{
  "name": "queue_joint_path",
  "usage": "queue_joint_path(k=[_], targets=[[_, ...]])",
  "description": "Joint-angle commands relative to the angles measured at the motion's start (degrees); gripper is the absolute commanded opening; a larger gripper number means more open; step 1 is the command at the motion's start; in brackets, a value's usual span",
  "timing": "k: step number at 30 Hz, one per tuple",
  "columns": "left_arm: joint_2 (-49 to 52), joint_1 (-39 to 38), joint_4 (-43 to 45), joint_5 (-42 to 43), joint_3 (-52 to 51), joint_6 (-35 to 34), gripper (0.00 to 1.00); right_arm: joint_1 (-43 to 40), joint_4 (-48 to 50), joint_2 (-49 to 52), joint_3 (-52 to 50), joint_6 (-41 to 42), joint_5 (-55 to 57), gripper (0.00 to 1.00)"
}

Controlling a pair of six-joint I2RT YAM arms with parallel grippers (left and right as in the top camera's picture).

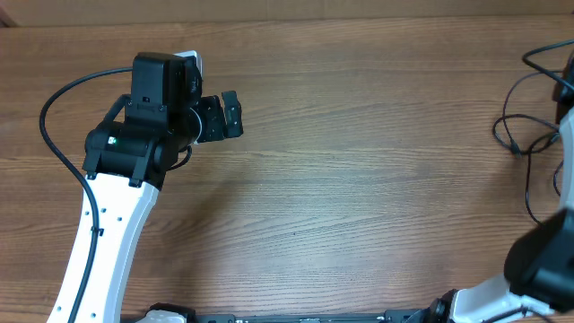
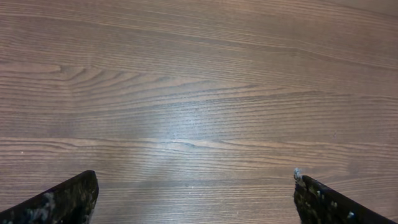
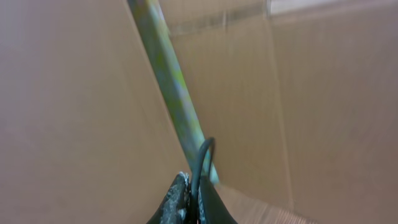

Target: Untangle cables

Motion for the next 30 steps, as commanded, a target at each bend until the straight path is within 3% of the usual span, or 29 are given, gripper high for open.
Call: queue_joint_path(k=[1,9,14,15,16,17,18,21,25,30], targets=[[0.1,0.2,0.1,-0.4,1.1,-0.5,0.99,-1.4,-0.7,5.6,1.1,3.5,-2.0,0.05],[0.1,0.2,0.1,-0.4,1.1,-0.5,1.00,-4.7,-9.9,11.7,1.0,5.1,-5.8,0.06],[0.1,0.2,0.1,-0.4,1.1,-0.5,1.00,-7.6,-11.9,12.3,1.0,5.1,-19.4,0.10],[0.1,0.2,0.1,-0.4,1.1,-0.5,1.00,-8.2,-12.5,12.2,1.0,4.9,-23.6,0.44],[0.1,0.2,0.1,-0.4,1.1,-0.5,1.00,-8.4,-12.8,12.1,1.0,4.3,-25.4,0.56],[0.1,0.2,0.1,-0.4,1.1,-0.5,1.00,-8.5,-13.9,11.6,1.0,3.8,-27.5,0.88],[0.1,0.2,0.1,-0.4,1.1,-0.5,1.00,-8.4,-15.3,11.0,1.0,3.8,-28.5,1.00],[0.1,0.2,0.1,-0.4,1.1,-0.5,1.00,-7.0,-22.5,7.5,1.0,2.4,-28.7,1.00],[0.1,0.2,0.1,-0.4,1.1,-0.5,1.00,-2.1,-35.4,0.6,1.0,-10.5,-28.8,1.00],[0.1,0.2,0.1,-0.4,1.1,-0.5,1.00,6.1,-50.7,-8.9,1.0,-10.8,-28.9,1.00]])
